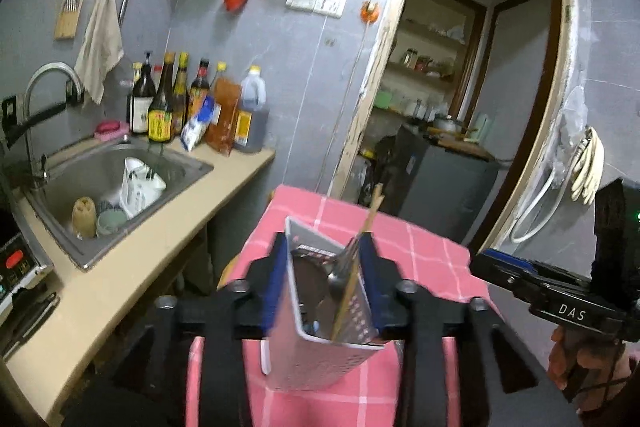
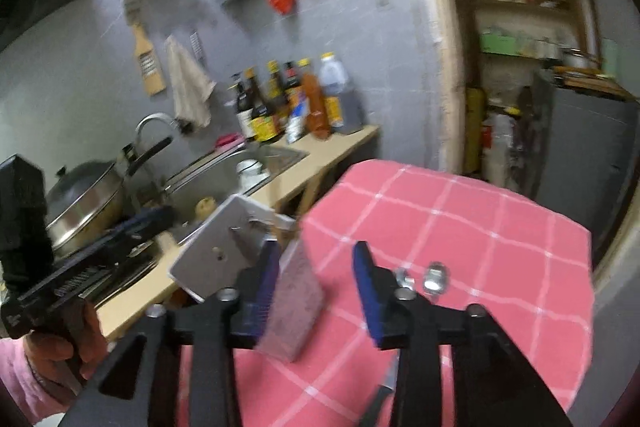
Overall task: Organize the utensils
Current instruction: 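Move both open tools back over the remaining spoons and knife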
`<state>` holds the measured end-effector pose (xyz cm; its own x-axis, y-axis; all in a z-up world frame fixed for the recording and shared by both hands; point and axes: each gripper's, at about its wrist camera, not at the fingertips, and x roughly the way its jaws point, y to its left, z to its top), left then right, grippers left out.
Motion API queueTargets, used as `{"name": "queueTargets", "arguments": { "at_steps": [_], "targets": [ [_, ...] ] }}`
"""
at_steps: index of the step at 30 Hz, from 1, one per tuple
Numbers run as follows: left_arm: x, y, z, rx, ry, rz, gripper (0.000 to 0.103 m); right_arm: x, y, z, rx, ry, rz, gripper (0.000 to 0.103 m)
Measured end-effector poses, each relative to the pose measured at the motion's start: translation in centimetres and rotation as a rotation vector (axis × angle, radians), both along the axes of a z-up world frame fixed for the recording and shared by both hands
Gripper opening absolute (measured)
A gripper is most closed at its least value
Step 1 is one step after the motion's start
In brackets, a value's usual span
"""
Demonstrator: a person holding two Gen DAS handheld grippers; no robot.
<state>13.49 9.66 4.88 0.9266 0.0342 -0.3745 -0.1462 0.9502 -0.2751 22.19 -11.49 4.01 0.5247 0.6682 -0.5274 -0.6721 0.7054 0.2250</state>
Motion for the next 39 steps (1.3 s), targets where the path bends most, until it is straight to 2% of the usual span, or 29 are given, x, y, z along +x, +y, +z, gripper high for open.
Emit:
{"name": "queueTargets", "arguments": {
  "at_steps": [3, 5, 8, 11, 15, 20, 26, 33, 39],
  "targets": [
    [-0.6, -1.8, 0.5, 0.026, -0.021, -0.03, 0.042, -0.1, -3.4, -0.6, -0.006, 0.005, -0.075, 0.053],
    [-0.9, -3.3, 0.3, 0.032, -0.019, -0.056, 0.05, -0.1, -5.5, -1.3, -0.013, 0.02, -0.114, 0.063],
    [-1.1, -5.8, -0.5, 0.024, 0.0, -0.115, 0.052, -0.2, -8.3, -2.8, -0.043, 0.056, -0.164, 0.071],
    [-0.7, -8.6, -2.0, 0.032, 0.058, -0.176, 0.057, -0.2, -10.3, -4.3, -0.076, 0.099, -0.184, 0.077],
    [0.7, -11.3, -5.2, -0.001, 0.174, -0.221, 0.057, 0.2, -12.2, -6.1, -0.118, 0.159, -0.184, 0.079],
    [3.2, -12.6, -9.2, -0.063, 0.327, -0.205, 0.057, 1.3, -13.7, -8.7, -0.161, 0.242, -0.162, 0.079],
    [6.8, -12.9, -11.0, -0.071, 0.408, -0.128, 0.057, 4.4, -13.5, -10.8, -0.15, 0.303, -0.107, 0.077],
    [12.3, -13.8, -12.7, -0.037, 0.43, -0.016, 0.056, 11.6, -11.7, -12.1, -0.08, 0.355, 0.0, 0.057],
    [16.6, -13.1, -14.1, -0.004, 0.458, 0.093, 0.047, 17.1, -9.0, -13.6, -0.02, 0.422, 0.107, 0.043]
  ]
}}
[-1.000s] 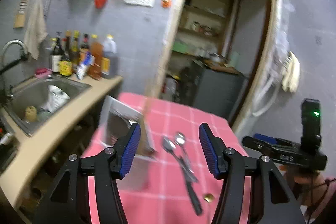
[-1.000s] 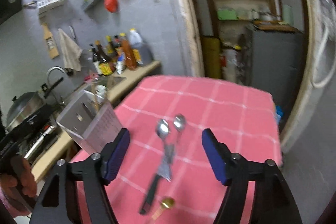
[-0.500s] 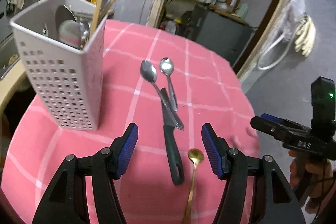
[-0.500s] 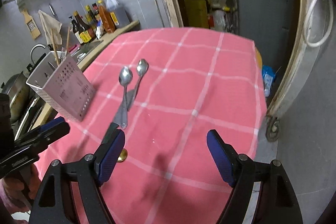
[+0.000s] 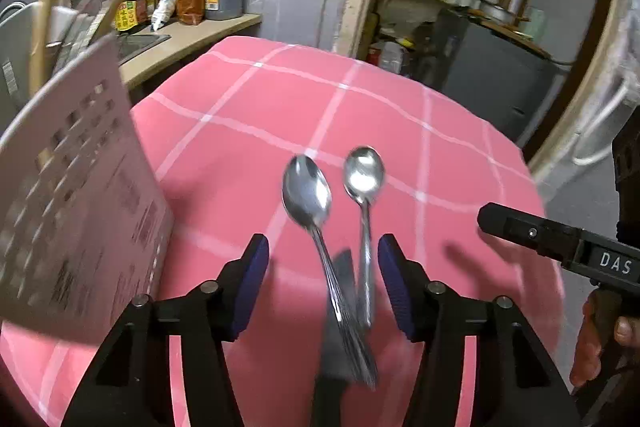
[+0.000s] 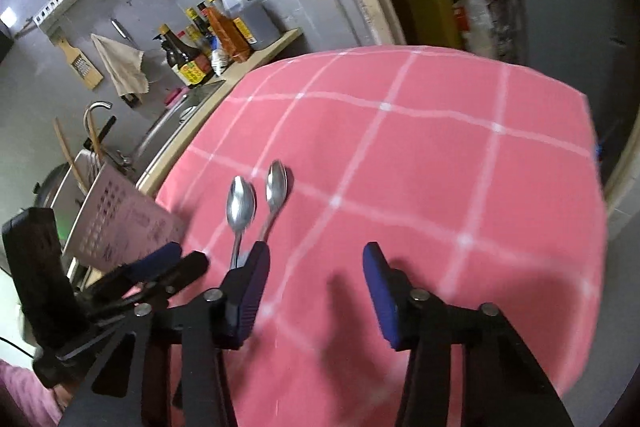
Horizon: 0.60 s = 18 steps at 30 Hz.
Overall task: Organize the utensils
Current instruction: 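Move both open tools back over the remaining spoons and knife, then grasp a silver spoon with the left tool while the right tool grasps another spoon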
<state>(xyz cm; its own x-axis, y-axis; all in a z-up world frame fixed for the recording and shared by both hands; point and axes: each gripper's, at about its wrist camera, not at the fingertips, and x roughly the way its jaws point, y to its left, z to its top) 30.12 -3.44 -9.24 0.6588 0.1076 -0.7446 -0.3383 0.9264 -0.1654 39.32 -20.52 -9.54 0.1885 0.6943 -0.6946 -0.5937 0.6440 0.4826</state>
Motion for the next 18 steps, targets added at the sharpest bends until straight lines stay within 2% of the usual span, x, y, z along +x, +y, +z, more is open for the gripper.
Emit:
{"name": "queueTargets", "arguments": {
  "at_steps": [2, 7, 11, 18],
  "targets": [
    [1.1, 0.6, -0.5, -0.007, 0.014, 0.025, 0.04, 1.2, 1.0, -0.4, 0.016, 0.018, 0.029, 0.036],
    [2.7, 2.0, -1.1, -0.026, 0.034, 0.05, 0.032, 3.1, 3.8, -1.3, 0.028, 0.039, 0.095, 0.032],
    [3.7, 2.6, -1.4, -0.037, 0.043, 0.063, 0.03, 4.2, 5.6, -1.8, 0.023, 0.048, 0.14, 0.029],
    [4.9, 4.1, -1.7, -0.103, 0.053, 0.101, 0.03, 5.3, 7.7, -2.5, 0.026, 0.078, 0.202, 0.023]
  ]
}}
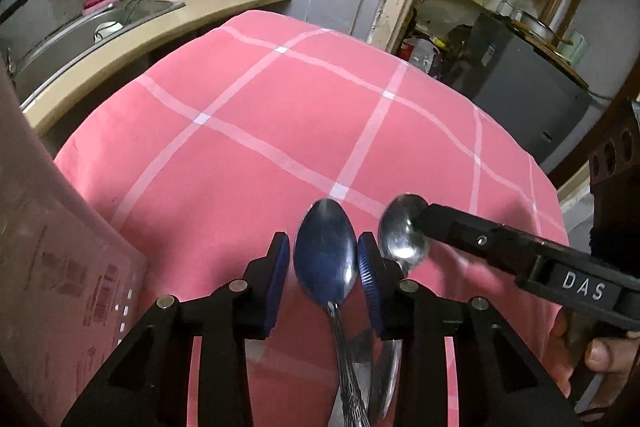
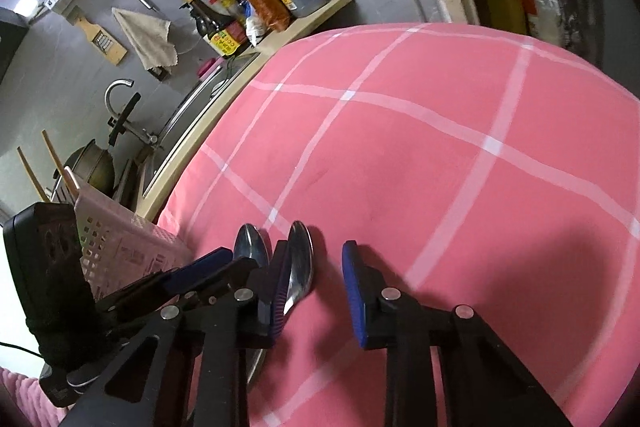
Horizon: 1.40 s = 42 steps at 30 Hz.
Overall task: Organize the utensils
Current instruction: 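Grasp a silver spoon with the left tool while the right tool grasps another spoon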
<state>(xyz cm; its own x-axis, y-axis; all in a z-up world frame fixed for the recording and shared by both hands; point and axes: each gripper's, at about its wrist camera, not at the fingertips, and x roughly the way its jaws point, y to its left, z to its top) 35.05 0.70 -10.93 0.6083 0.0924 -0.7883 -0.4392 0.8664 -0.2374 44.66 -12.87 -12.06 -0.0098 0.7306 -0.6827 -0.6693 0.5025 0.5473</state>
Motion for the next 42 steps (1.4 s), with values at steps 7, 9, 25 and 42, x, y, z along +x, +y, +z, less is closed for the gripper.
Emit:
{"name": "queueTargets", "arguments": {
  "at_steps": [7, 9, 25, 42],
  "targets": [
    [0.5, 1.0, -0.3, -0.048, 0.014, 0.02, 0.015, 0.3, 0.7, -0.5, -0.011, 0.02, 0.029, 0.017],
    [0.4, 1.1, -0.2, -0.059, 0.015, 0.028, 0.011, 0.4, 0.8, -0.6, -0.015, 0.024, 0.032, 0.009],
    [-0.2, 0.6, 0.8, -0.156, -0.028, -0.063, 0.0, -1.9, -3.8, 0.7, -0.003, -0.017, -0.102, 0.003],
    [1.9, 2.4, 0.4, -0.313, 0.032, -0.126, 0.006, -2.8, -7.3, -0.7, -0.024, 0.035, -0.189, 0.003]
  ]
}}
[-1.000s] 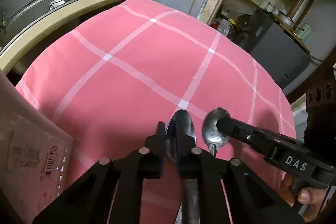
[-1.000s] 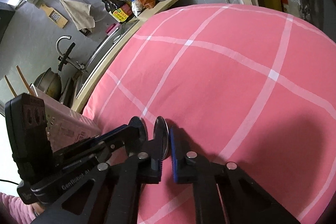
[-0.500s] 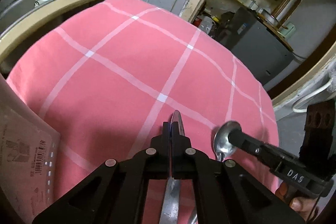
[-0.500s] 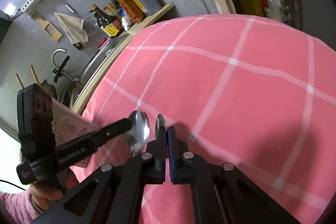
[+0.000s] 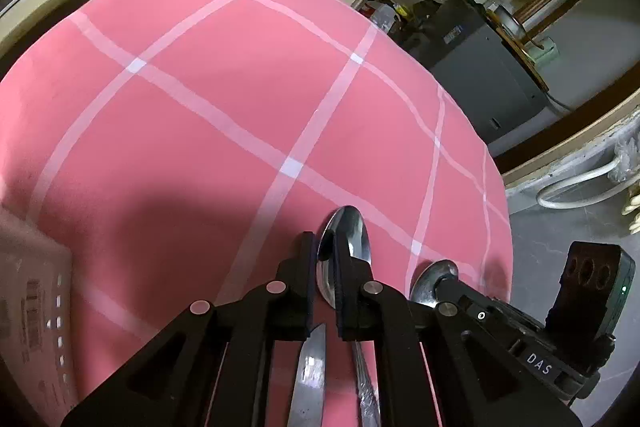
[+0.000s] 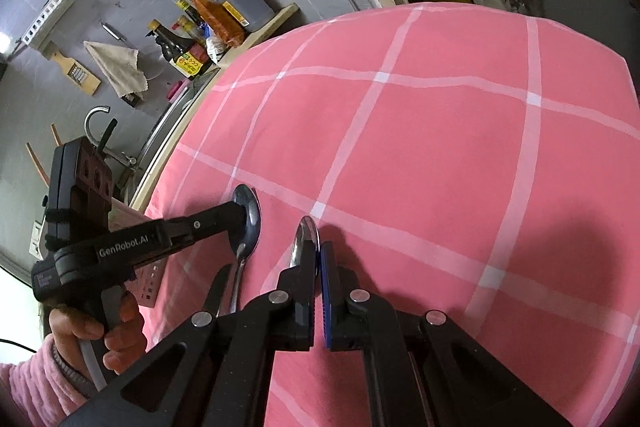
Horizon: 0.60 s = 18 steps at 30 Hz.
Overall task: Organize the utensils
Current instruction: 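Grasp a silver spoon with the left tool while the right tool grasps another spoon, then carry both spoons to the white caddy and release them inside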
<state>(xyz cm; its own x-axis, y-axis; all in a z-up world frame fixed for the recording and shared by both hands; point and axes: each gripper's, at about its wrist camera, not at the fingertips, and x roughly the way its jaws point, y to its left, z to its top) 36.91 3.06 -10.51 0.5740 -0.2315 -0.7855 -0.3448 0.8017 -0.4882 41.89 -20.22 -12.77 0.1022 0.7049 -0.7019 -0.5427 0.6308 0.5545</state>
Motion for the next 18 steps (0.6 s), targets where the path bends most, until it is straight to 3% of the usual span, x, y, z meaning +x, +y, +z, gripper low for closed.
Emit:
{"name": "queueTargets", "arguments": {
  "at_steps": [4, 8, 18],
  "targets": [
    [0.0, -0.7, 0.2, 0.045, -0.007, -0.033, 0.002, -0.3, -0.2, 0.1, -0.002, -0.007, -0.015, 0.003],
    [-1.0, -1.2, 1.1, 0.039, -0.082, -0.042, 0.0, -0.8, -0.5, 0.8, -0.004, -0.035, -0.037, 0.003],
    [-2.8, -4.0, 2.8, 0.122, -0.174, -0.087, 0.0, -3.0, -1.5, 3.2, -0.003, -0.145, -0.109, 0.003]
  ]
}}
